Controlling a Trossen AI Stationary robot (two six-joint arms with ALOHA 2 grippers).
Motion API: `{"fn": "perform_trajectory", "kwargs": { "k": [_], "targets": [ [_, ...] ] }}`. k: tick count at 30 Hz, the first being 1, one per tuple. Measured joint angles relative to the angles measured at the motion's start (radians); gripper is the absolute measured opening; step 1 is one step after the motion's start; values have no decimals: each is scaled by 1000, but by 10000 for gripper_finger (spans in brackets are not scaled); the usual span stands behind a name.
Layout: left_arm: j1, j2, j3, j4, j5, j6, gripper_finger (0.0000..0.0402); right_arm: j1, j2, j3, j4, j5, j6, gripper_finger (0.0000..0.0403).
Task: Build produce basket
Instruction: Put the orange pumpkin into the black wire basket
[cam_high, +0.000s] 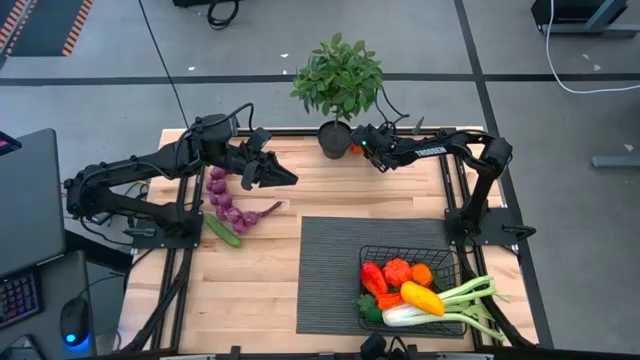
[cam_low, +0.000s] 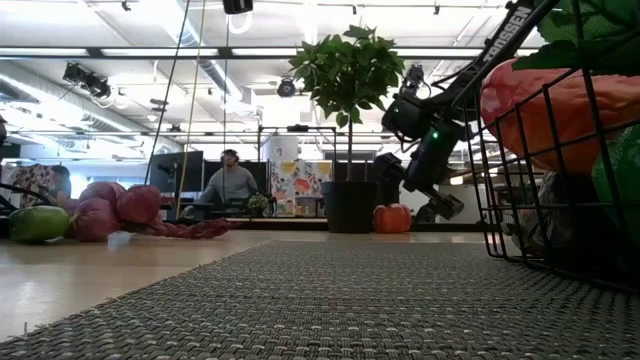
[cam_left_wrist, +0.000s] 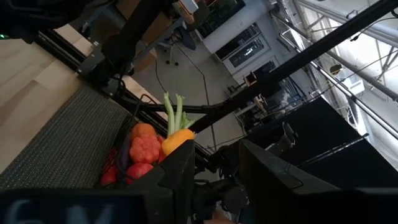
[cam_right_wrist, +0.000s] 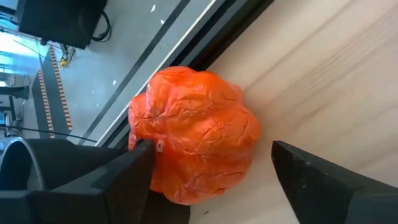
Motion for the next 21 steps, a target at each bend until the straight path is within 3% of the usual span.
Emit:
{"fn": "perform_trajectory", "kwargs": {
  "k": [10,21],
  "targets": [
    [0,0,0,0,0,-4,133,1,1,-2,9,-6,-76,209],
    [0,0,0,2,0,-29,133,20,-72,-10,-34,-80,-186,169]
  ]
}}
